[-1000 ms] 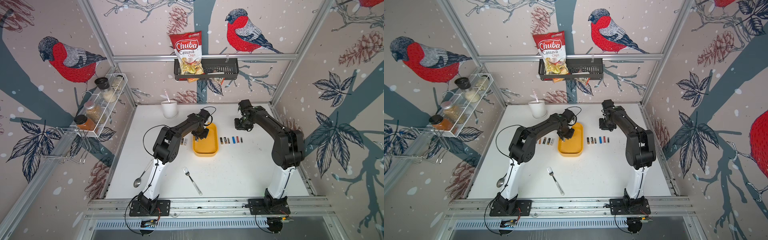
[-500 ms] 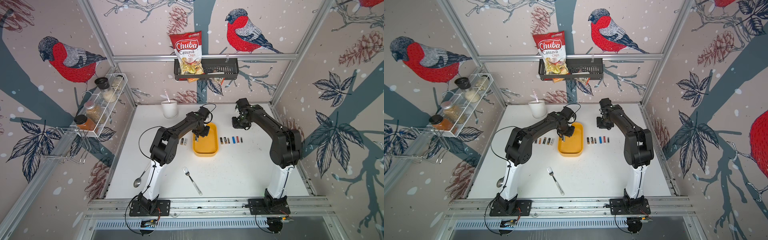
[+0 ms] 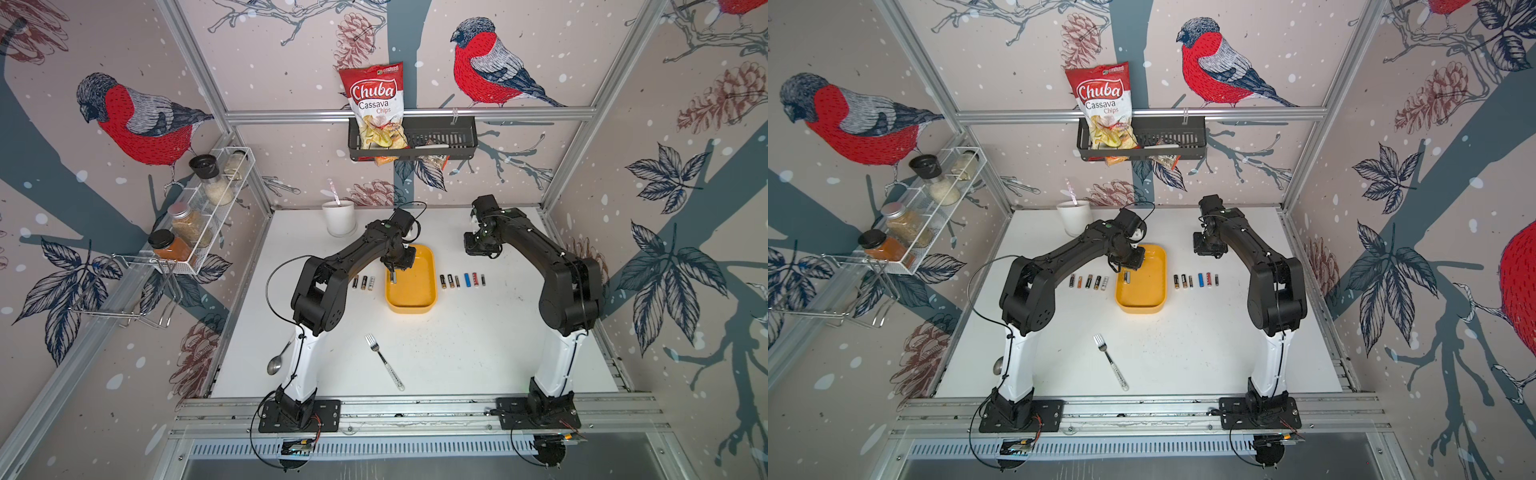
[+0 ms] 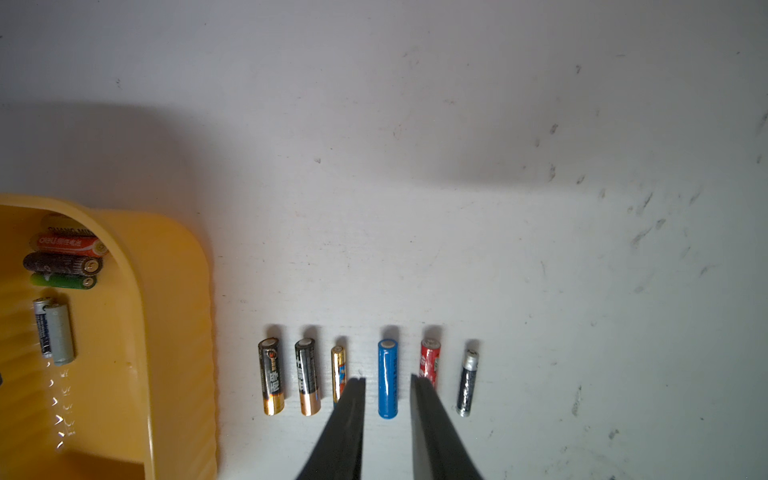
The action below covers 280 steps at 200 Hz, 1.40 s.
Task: Take the batteries out of the storage box
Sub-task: Pick up the battery from the storage box, then place the battery at the center of the board.
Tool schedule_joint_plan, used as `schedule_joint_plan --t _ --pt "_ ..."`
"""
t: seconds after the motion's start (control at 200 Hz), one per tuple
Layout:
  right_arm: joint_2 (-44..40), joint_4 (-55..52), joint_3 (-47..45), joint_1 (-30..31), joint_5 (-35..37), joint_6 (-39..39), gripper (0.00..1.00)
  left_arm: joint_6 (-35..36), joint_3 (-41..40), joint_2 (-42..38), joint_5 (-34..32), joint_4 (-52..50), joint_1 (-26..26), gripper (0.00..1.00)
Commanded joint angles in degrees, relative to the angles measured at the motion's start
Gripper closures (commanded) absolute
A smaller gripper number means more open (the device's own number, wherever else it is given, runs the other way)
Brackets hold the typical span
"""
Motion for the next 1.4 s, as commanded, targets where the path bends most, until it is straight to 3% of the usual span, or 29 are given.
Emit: schedule_joint_plan --t 0.0,0.36,0.795,1.396 --pt "-0.6 -0.8 0.2 0.2 0.0 -0.2 0.74 0.1 -0.3 -1.4 0.5 0.0 0.5 0.85" --pt "-0.5 -1.1 0.8 0.2 0.1 -0.4 0.74 -0.3 -7.1 -8.7 1.7 2.1 5.3 0.85" --pt "-0.6 -1.8 1.7 0.4 0.4 0.0 0.74 2.3 -17.9 -19.0 0.7 2.8 15.1 0.85" --pt "0.2 -4.2 4.1 1.1 1.9 0.3 0.74 9.0 -30.0 -21.2 2.6 7.5 30.3 0.85"
